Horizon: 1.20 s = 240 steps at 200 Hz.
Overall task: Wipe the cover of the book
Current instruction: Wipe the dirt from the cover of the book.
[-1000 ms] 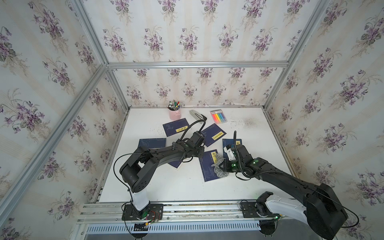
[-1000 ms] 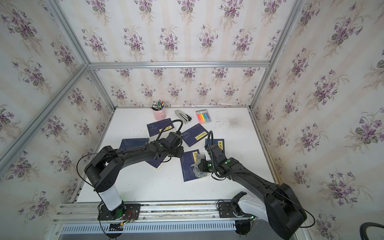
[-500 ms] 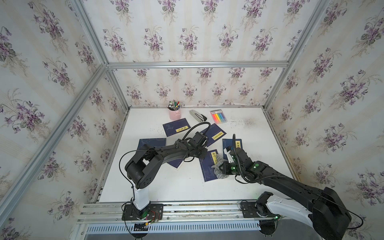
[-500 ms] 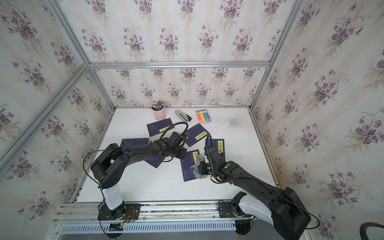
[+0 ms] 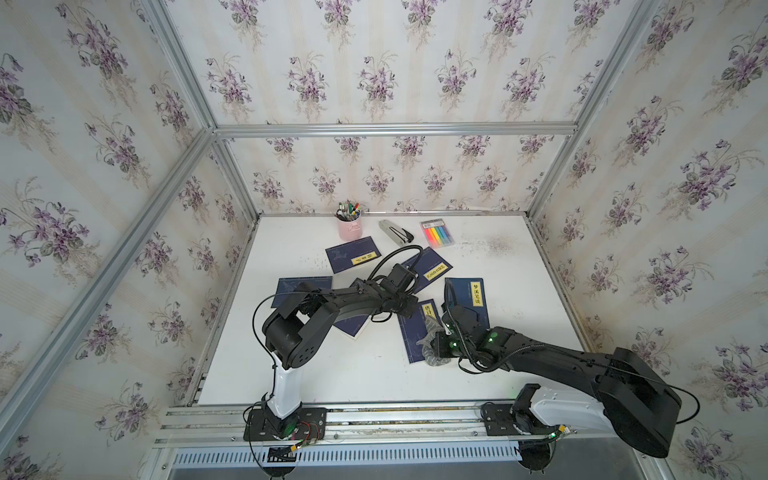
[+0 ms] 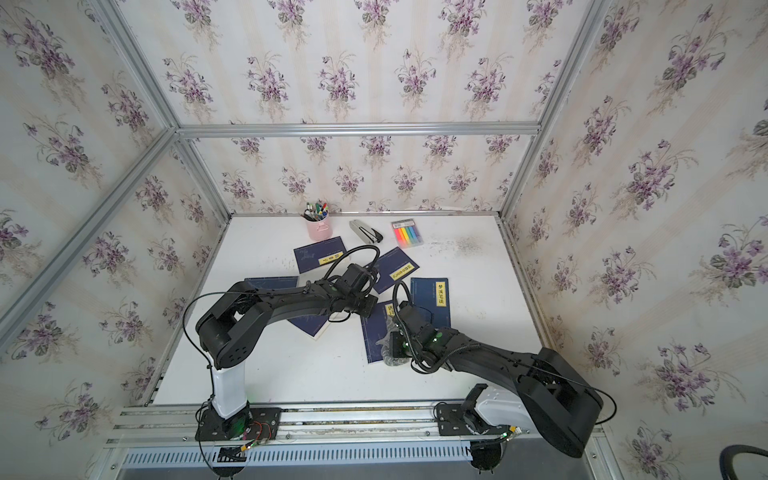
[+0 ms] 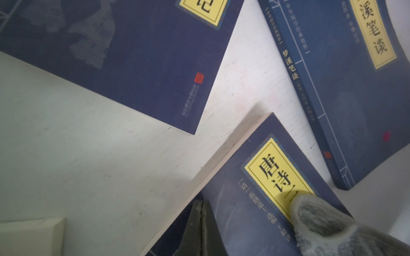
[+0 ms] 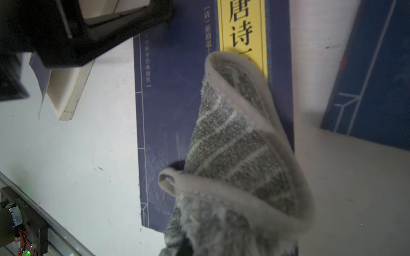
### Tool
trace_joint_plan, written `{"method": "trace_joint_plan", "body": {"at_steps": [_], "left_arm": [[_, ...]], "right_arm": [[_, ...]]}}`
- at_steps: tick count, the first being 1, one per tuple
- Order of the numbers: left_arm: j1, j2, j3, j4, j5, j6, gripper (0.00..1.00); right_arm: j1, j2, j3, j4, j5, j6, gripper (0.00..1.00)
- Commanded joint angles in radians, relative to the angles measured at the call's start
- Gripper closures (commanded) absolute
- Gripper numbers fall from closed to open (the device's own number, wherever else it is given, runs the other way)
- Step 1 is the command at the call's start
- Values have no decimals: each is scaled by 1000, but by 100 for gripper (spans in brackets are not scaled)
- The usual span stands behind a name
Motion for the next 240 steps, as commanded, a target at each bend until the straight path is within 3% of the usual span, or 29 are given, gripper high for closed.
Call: {"method": "trace_joint_plan", "body": {"at_steps": [1, 38, 62, 117, 148, 194, 240], "left_arm": [[5, 14, -42, -78, 13, -26, 100], [6, -8, -72, -88, 20, -22, 100], [5, -26, -86, -104, 13, -16, 92], [7, -61, -119, -122, -6, -8, 92], [6, -42, -123, -123, -19, -5, 100], [13, 10, -105, -111, 10, -23, 100], [28, -3, -134, -102, 0, -28, 100]], "right_arm": [[19, 39, 3, 89, -5, 35, 100], [35, 99, -3, 172, -21, 68, 100], [35, 128, -1, 183, -17, 81, 100], [35, 151, 0, 183, 15, 82, 100], [34, 129, -6, 163, 46, 95, 100], [146, 166, 86, 142, 47, 61, 100], [146, 128, -17, 166, 76, 134, 100]]}}
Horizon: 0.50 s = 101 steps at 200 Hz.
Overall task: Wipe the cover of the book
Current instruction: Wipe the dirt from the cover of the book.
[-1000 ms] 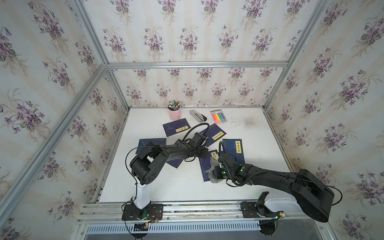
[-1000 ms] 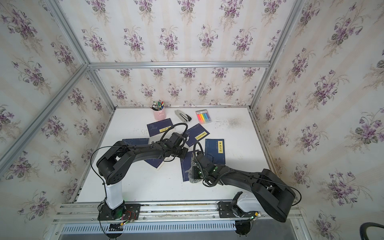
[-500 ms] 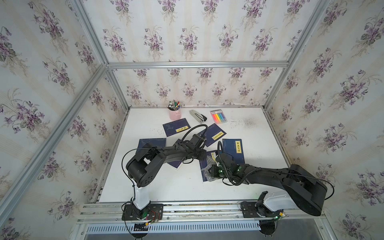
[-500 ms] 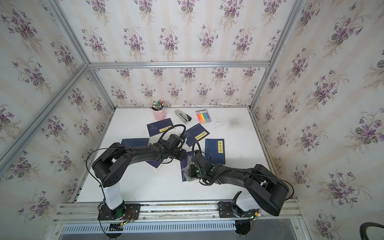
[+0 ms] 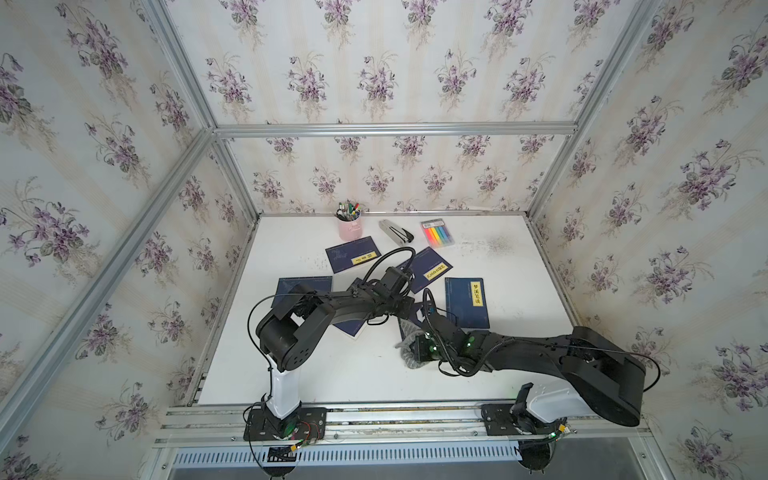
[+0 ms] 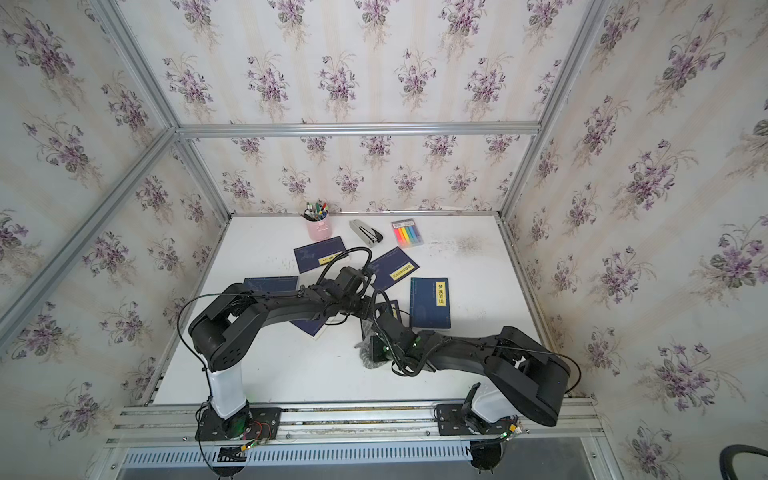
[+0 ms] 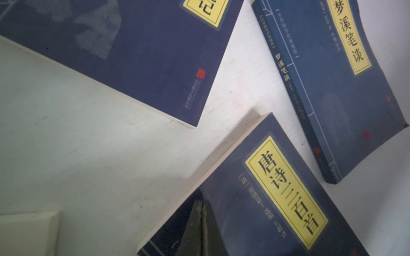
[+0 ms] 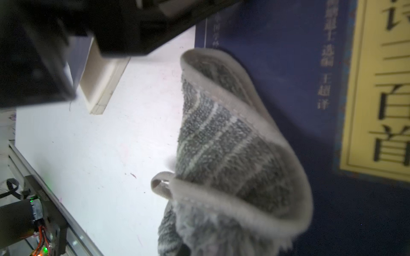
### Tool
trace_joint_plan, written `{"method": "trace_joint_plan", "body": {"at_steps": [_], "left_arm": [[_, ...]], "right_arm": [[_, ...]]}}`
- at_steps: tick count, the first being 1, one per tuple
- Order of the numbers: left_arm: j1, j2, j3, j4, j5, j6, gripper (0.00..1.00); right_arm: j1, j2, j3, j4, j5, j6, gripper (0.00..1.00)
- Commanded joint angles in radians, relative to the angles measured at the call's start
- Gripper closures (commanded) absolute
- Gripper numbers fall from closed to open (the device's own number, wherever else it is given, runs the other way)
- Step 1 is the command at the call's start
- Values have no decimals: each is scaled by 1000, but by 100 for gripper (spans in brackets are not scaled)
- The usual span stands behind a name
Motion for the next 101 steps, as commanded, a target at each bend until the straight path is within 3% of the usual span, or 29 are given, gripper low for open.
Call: {"method": "trace_joint_plan", "body": {"at_steps": [1, 61, 101], "left_arm": [[9, 23, -28, -212, -43, -3, 100], [11, 40, -19, -213, -26, -4, 100], [11, 54, -11, -214, -20, -3, 100]], "right_arm": [[0, -39, -44, -65, 53, 49, 100], [-142, -269, -177, -164, 106, 50, 100], [-142, -210, -123, -202, 69, 2, 100]]}}
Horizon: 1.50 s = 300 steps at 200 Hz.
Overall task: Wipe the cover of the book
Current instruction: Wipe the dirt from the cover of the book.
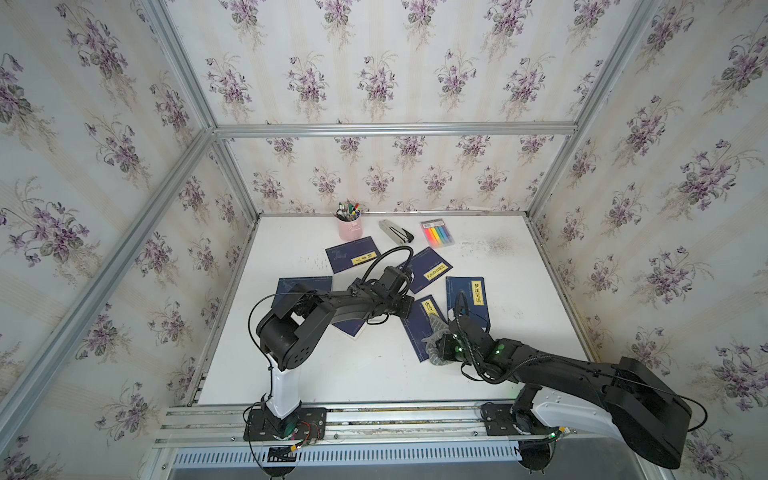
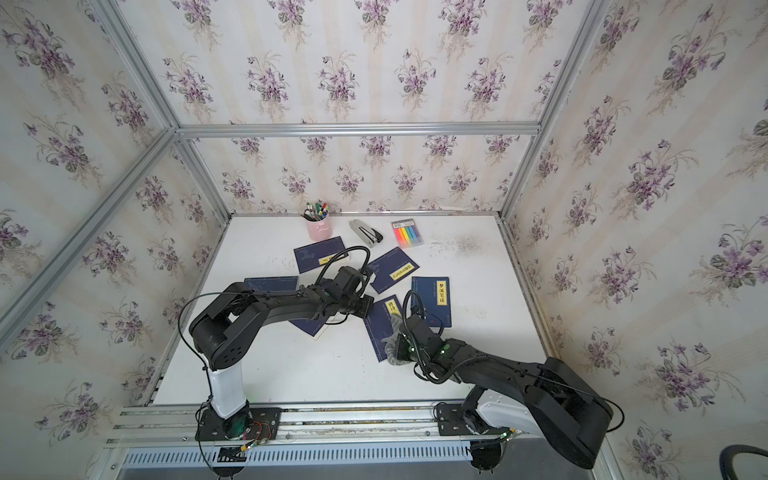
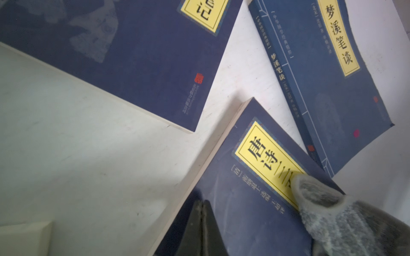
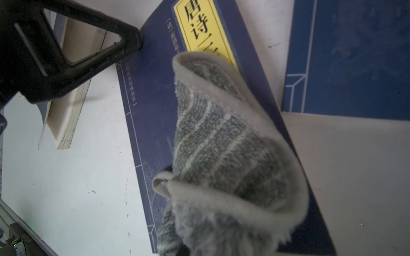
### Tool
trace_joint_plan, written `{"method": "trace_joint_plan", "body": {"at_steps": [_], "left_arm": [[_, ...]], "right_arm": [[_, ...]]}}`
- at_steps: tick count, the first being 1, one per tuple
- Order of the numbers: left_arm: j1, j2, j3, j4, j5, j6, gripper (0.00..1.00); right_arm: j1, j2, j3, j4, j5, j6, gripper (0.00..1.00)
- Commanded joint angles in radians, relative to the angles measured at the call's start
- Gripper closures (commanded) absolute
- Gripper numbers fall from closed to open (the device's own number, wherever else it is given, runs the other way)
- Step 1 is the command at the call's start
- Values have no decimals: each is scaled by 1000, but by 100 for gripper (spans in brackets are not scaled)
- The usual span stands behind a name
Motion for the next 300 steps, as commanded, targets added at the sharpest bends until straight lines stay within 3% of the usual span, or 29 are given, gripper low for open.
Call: {"method": "trace_joint_plan", "body": {"at_steps": [1, 56, 86, 109, 171, 219, 300], "left_arm": [[1, 38, -14, -241, -58, 4, 100], [3, 51, -12, -242, -66, 4, 100], [2, 45, -17, -247, -72, 5, 100], [1, 41, -12, -272, -90, 12, 87], [1, 1, -23, -307, -139, 27, 86], [1, -42, -39, -330, -173, 37, 84], [1, -31, -31, -352, -218, 53, 97]], "right_arm": [[6, 41, 22, -70, -7, -31, 100], [89, 176, 62, 143, -174, -27, 100], [84, 158, 57, 109, -132, -36, 100], [61, 119, 44, 82, -120, -34, 100], [-19, 11, 16, 8, -84, -39, 100], [-23, 35, 77, -56, -65, -57, 100], [41, 131, 155, 10, -83, -38, 100]]}}
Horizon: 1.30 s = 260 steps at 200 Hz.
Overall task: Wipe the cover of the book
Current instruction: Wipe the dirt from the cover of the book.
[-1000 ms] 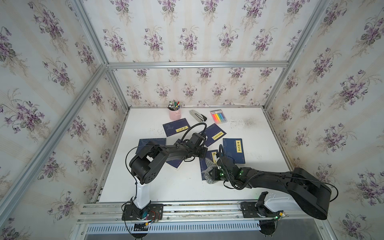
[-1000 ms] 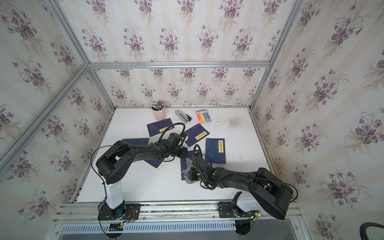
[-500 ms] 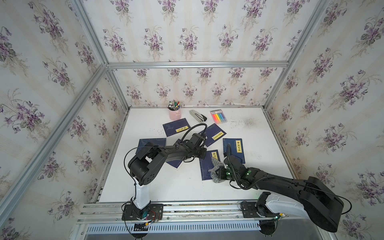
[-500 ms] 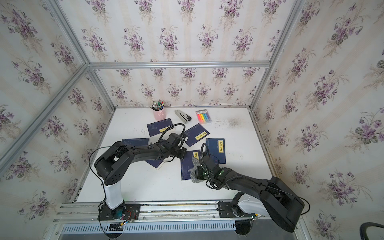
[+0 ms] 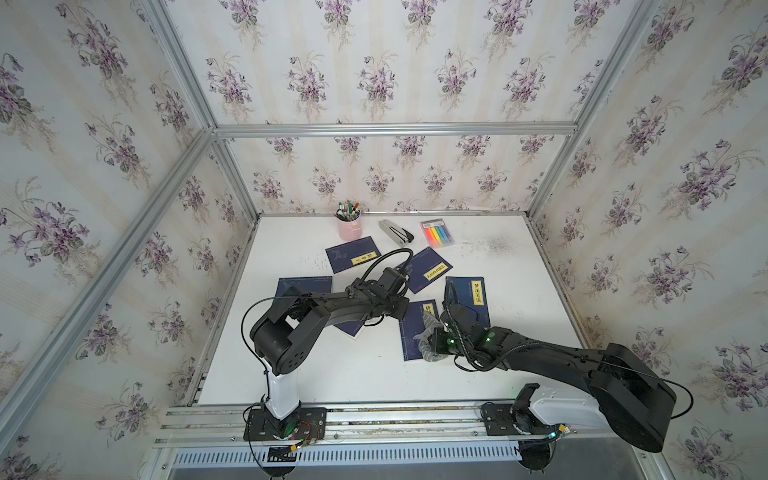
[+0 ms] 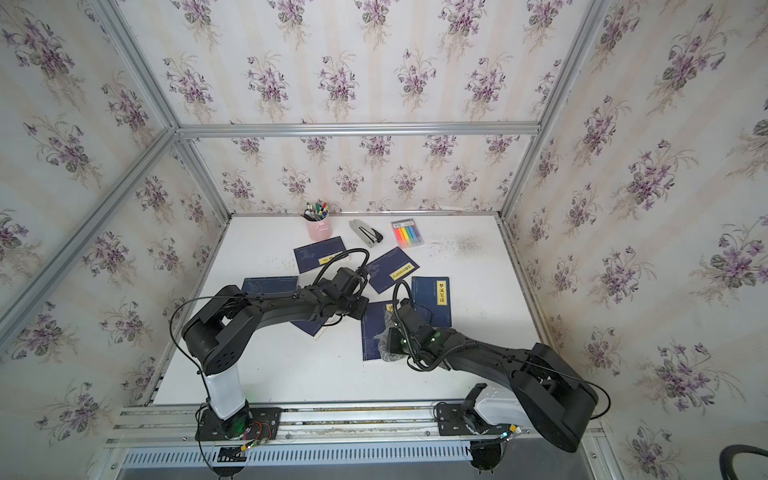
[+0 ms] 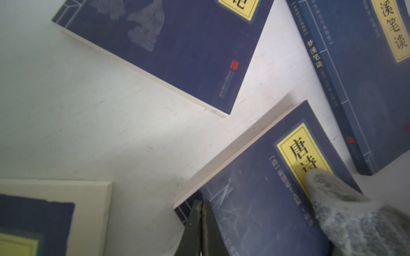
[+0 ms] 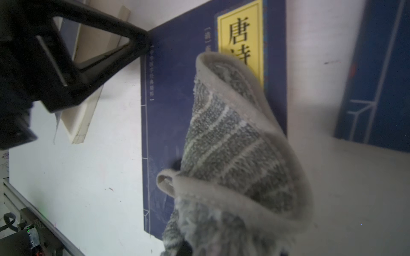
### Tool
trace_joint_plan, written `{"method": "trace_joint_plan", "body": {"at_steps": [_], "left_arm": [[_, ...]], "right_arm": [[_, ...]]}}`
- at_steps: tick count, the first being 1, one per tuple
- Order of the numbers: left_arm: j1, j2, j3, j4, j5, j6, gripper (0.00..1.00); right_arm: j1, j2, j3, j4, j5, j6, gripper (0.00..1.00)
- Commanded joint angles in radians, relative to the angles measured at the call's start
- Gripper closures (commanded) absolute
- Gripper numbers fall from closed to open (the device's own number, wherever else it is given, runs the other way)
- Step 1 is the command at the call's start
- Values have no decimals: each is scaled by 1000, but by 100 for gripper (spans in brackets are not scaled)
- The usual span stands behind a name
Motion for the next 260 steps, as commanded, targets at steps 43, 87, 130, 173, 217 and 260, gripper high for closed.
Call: {"method": "trace_joint_plan", "body": {"at_steps": [43, 87, 130, 173, 217, 260], "left_arm": [[4, 35, -13, -260, -80, 12, 100], [4, 45, -12, -266, -77, 10, 100], [4, 63, -2, -265, -59, 11, 100], [4, 71, -3, -265, -56, 7, 100], [4, 81, -8, -256, -33, -3, 100], [4, 83, -25, -248, -34, -10, 100]], "right_arm": [[60, 63, 0, 148, -58, 45, 100], [-18, -3, -110, 173, -93, 35, 100], [-71, -99, -86, -60, 31, -36, 100], [0, 42, -33, 34, -3, -3, 100], [117, 274, 83, 129, -29, 16, 100], [135, 302, 54, 229, -16, 51, 100]]}}
